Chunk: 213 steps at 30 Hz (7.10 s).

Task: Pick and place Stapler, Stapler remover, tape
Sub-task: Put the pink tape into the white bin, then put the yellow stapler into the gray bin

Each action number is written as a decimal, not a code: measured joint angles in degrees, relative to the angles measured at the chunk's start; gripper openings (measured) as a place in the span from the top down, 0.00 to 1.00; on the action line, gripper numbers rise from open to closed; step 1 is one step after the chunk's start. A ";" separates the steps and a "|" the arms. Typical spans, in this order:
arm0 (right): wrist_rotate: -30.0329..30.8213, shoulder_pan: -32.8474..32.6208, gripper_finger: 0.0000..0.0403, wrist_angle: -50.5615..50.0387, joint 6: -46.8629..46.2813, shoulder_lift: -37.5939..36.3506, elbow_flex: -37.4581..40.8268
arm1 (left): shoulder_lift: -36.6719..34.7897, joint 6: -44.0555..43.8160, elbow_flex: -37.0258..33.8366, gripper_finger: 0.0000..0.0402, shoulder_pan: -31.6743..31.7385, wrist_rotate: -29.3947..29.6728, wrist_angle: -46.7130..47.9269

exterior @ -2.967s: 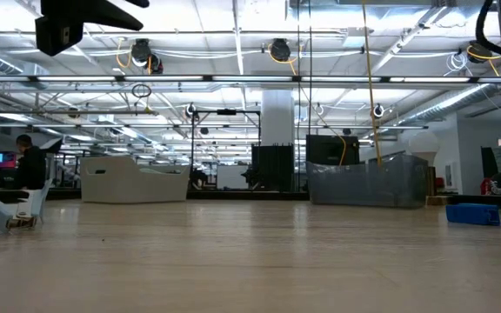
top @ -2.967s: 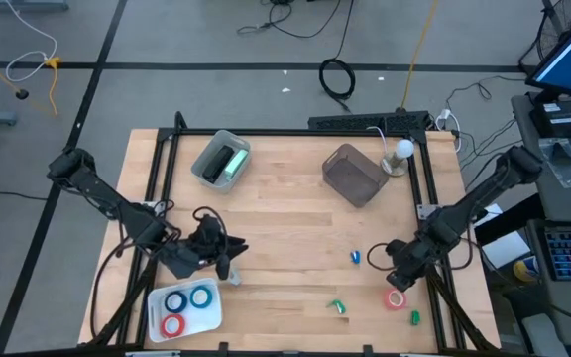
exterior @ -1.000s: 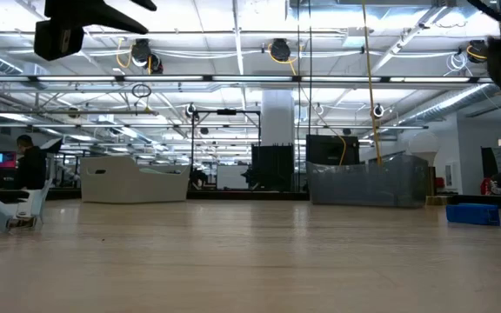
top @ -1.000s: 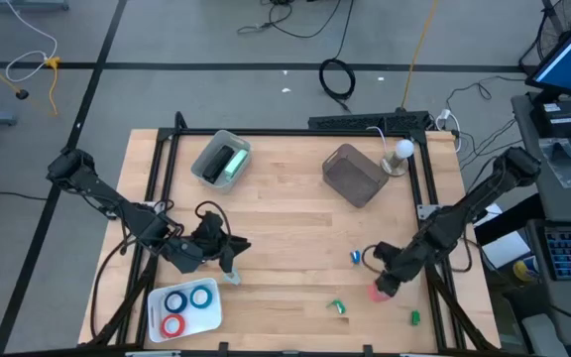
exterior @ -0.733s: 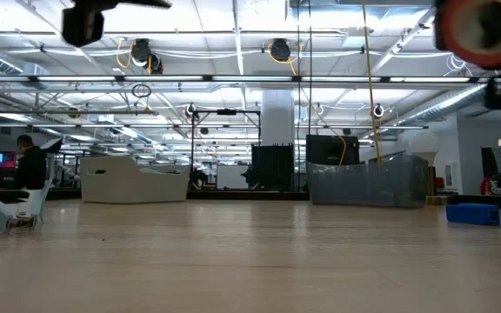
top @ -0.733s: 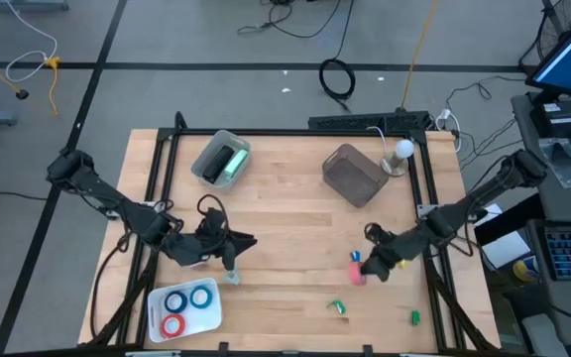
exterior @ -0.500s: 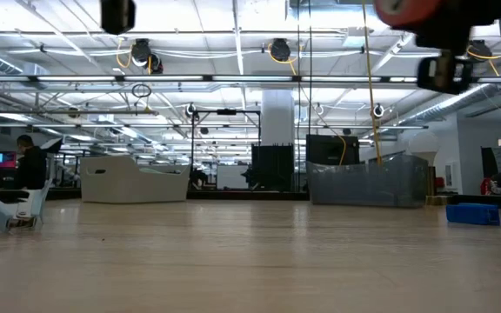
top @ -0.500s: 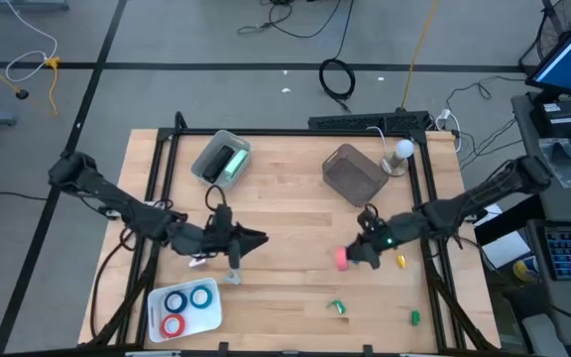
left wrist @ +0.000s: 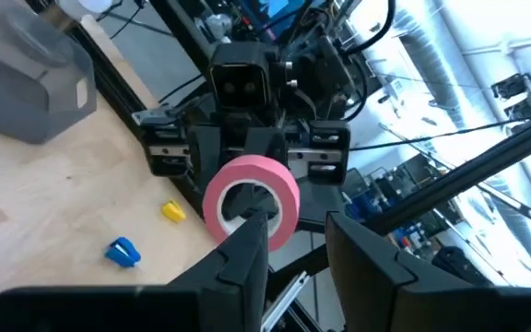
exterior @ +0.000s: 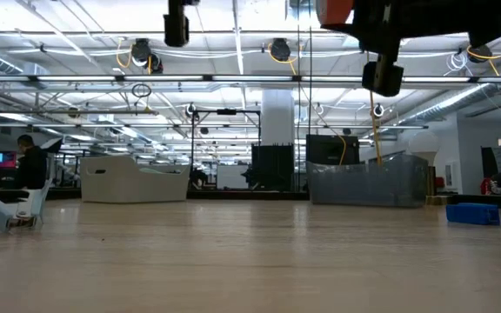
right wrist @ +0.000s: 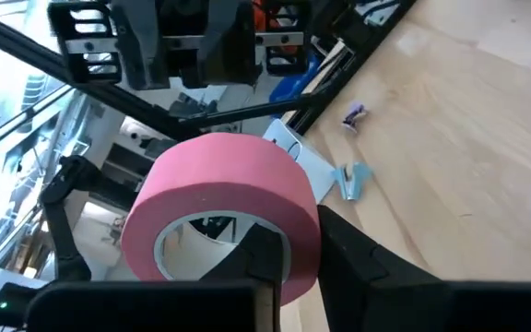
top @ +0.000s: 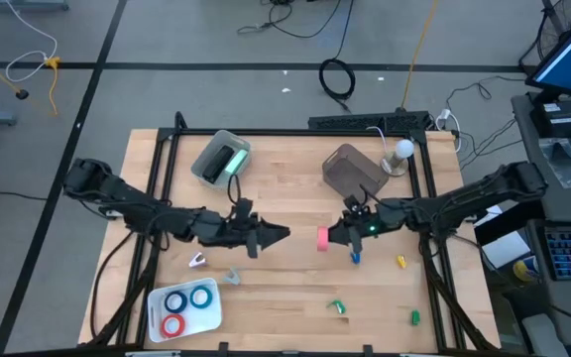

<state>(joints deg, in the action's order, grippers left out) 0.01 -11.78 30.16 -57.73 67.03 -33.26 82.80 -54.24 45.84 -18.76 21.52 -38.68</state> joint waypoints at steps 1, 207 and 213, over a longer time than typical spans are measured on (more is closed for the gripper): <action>-0.29 0.31 0.92 0.43 -0.09 0.47 0.00 | 0.69 0.02 0.00 0.72 0.40 -0.50 -0.85; -31.35 10.30 0.70 3.47 4.57 1.67 0.04 | 8.41 -56.93 10.88 0.50 -29.42 -27.08 68.54; -31.36 10.30 0.70 3.47 4.65 1.66 0.04 | 5.25 -57.93 10.88 0.54 -30.15 -24.82 71.07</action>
<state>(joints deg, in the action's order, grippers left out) -31.35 -1.48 33.63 -53.09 68.69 -33.21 88.05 -112.17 56.73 -48.91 -3.30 32.39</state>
